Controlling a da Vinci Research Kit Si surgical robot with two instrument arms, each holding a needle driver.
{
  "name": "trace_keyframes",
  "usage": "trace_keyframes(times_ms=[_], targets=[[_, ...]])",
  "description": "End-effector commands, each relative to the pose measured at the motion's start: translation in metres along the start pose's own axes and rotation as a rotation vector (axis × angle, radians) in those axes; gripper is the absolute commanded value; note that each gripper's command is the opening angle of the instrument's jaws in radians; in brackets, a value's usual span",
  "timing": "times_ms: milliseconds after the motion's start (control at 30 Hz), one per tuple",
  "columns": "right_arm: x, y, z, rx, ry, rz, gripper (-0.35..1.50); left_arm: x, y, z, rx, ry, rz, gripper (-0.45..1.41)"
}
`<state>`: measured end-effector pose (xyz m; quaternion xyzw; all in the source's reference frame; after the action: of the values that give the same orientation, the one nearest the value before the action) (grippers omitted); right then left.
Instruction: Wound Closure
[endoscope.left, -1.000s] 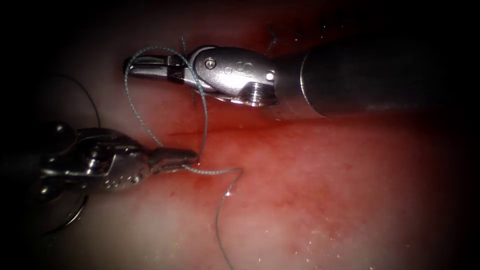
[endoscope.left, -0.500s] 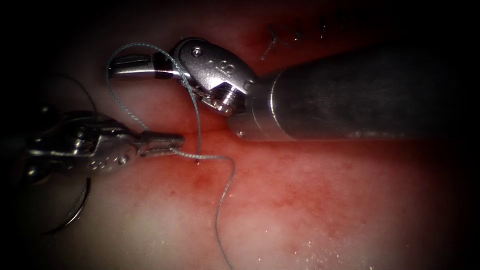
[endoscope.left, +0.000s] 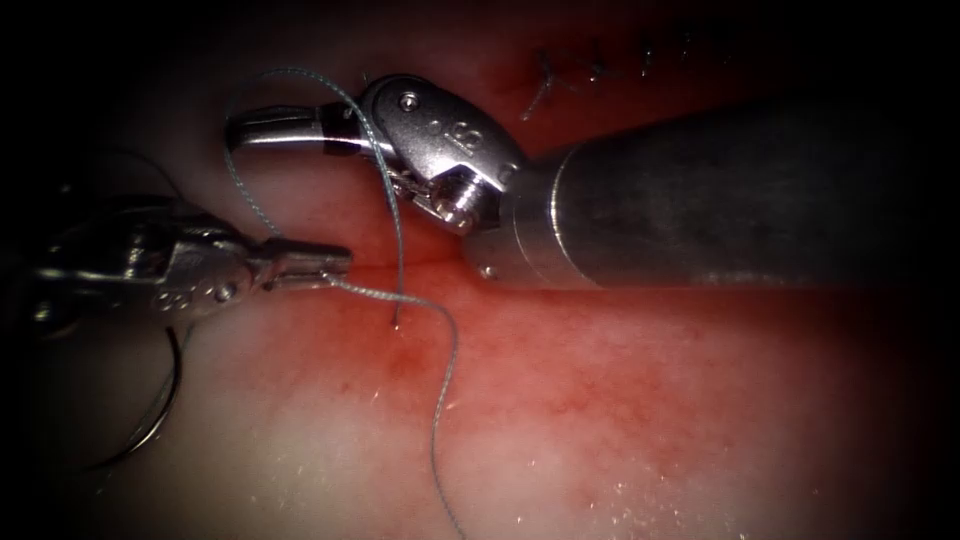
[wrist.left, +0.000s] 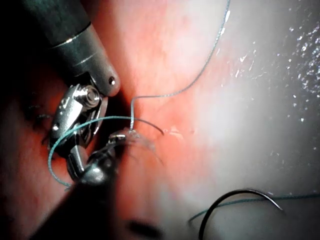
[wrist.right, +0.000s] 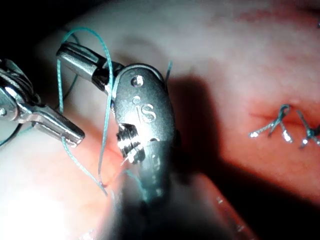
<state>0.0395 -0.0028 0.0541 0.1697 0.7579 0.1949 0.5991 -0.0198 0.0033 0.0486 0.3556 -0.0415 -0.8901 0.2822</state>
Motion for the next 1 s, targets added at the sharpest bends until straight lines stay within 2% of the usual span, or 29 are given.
trace_keyframes(times_ms=[33,133,433,600,733,1000], targets=[[-0.0006,0.0,0.0008,0.001,0.008,0.002,-0.35,0.0,-0.0003,0.001,0.002,0.004,-0.003,-0.45],[-0.0003,0.0001,0.0009,-0.004,0.033,0.004,-0.35,-0.0001,-0.0007,0.0017,0.006,0.015,-0.005,-0.45],[0.0006,0.0,0.0014,-0.006,0.039,0.008,-0.35,-0.0004,-0.0015,0.0033,0.008,0.026,-0.008,-0.45],[0.0008,0.0,0.0012,-0.014,0.038,-0.001,-0.35,-0.0005,-0.0014,0.0028,0.006,0.034,-0.01,-0.45],[0.001,-0.0005,0.0001,-0.014,0.034,0.004,-0.35,-0.0015,-0.0012,0.0011,0.0,0.06,-0.025,-0.45],[0.0012,-0.0008,-0.0008,-0.018,0.03,0.007,-0.35,-0.0023,-0.0006,-0.0004,0.013,0.045,-0.035,-0.45]])
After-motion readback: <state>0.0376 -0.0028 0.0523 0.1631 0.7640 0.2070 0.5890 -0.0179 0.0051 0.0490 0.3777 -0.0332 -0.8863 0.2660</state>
